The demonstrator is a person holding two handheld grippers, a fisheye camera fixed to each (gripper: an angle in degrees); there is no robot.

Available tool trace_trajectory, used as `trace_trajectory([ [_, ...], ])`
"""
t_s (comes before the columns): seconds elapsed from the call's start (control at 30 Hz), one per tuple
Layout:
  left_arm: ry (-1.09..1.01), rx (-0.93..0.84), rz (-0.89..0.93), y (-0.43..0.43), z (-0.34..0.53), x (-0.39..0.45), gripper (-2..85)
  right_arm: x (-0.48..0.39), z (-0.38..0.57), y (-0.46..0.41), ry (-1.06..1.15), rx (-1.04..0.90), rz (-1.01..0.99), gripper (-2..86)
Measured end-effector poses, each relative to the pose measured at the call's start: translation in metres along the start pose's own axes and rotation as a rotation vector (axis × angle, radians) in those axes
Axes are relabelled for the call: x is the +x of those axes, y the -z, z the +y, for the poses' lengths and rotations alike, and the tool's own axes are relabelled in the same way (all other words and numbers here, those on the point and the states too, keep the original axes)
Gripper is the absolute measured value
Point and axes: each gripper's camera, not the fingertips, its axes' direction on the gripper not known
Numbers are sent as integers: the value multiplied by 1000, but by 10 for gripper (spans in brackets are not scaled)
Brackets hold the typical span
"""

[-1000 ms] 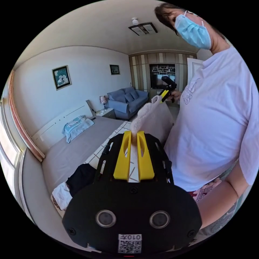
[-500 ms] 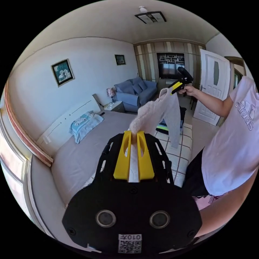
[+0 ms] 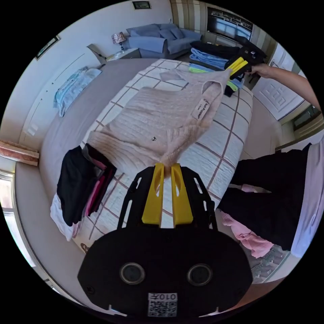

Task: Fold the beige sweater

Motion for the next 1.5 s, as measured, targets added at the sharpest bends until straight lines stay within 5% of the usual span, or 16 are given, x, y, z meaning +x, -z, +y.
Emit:
trace_trajectory([
  [0.2, 6, -143, 81, -98, 22, 40, 15, -3, -15, -77, 40, -100, -113, 20],
  [1.07, -17, -152, 34, -246, 98, 114, 32, 54, -97, -174, 0, -257, -66, 57],
  [1.5, 332, -209, 278, -275, 259, 91, 48, 89, -134, -114, -201, -214, -177, 94],
])
